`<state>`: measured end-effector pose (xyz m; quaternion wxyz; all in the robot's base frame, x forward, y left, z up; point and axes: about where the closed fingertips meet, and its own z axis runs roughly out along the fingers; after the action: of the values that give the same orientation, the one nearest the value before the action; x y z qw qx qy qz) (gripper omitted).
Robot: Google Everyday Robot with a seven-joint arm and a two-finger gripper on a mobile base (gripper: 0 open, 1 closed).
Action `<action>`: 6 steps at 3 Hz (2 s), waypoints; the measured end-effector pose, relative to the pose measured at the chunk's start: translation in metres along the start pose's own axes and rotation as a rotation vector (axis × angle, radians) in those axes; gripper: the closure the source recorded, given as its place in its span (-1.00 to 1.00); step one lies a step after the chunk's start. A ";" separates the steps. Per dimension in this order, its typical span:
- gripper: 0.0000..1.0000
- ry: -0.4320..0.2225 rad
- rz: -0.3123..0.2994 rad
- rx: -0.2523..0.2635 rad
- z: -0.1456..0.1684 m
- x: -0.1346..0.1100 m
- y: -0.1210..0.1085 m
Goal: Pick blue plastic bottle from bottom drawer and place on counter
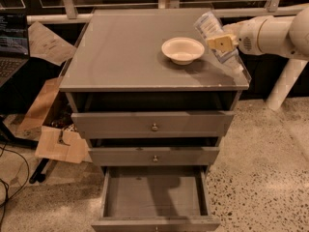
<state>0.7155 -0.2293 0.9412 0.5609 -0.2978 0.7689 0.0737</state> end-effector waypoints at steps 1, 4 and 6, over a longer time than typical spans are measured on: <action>1.00 0.020 0.016 0.024 0.006 0.010 -0.004; 1.00 0.247 -0.038 0.274 0.016 0.034 -0.029; 0.18 0.256 0.020 0.306 0.013 0.040 -0.038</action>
Offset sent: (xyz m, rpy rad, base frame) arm 0.0159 -0.0339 -0.0298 -0.0705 0.1443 -0.3121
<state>0.7387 -0.2690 0.9090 0.4967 -0.2085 0.8390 -0.0768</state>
